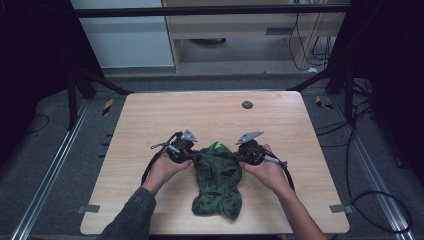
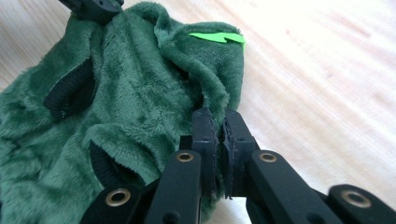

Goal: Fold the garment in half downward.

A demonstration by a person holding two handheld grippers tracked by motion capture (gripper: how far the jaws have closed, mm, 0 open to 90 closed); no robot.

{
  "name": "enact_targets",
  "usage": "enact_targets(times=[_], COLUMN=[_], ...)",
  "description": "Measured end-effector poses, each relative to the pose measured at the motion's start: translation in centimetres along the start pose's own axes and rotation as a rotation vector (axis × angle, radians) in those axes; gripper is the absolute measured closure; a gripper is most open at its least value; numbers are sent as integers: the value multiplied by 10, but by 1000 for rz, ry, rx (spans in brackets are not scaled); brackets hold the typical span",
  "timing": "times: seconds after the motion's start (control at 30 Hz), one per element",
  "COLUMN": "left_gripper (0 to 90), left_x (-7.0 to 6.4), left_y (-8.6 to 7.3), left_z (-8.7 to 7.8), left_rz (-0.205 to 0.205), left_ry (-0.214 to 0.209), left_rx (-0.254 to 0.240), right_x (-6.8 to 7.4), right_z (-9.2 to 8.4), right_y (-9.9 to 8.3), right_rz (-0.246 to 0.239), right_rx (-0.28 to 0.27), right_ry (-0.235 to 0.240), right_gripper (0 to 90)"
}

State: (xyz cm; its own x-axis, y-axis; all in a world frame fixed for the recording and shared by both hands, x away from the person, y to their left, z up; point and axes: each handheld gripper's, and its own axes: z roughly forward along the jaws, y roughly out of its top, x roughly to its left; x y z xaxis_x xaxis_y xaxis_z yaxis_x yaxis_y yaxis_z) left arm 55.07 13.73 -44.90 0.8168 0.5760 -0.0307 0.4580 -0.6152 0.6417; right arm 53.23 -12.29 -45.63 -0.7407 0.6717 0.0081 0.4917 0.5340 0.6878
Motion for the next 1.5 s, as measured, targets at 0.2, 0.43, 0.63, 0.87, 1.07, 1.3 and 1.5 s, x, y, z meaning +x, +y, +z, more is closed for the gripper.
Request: enact_targets(times=[0.2,0.43,0.63,0.87,1.07,1.3,1.5], left_gripper=[831,830,830,830,831,830,830], left_x=[7,13,19,20,20,22,23], left_y=[16,31,40,42,46,54,53], left_z=[-5,-12,-17,-19,-21,-24,-23], left_rz=[7,24,22,35,42,51,46], left_ry=[11,37,56,69,87,118,124], left_rx=[-4,-5,-11,-14,-19,-26,-29], right_x=[-13,-21,-27,-31,-35,-36,-37], right_z=[-7,-13,-16,-16,-17,-19,-19], right_y=[17,35,47,52,55,64,68], right_rz=[-32,-71,-72,-74,-71,-84,-88], right_rx=[10,22,15,12,6,9,5], right_ry=[3,-14,-24,-26,-35,-53,-58], right_gripper=[854,854,855,855,855,855,855])
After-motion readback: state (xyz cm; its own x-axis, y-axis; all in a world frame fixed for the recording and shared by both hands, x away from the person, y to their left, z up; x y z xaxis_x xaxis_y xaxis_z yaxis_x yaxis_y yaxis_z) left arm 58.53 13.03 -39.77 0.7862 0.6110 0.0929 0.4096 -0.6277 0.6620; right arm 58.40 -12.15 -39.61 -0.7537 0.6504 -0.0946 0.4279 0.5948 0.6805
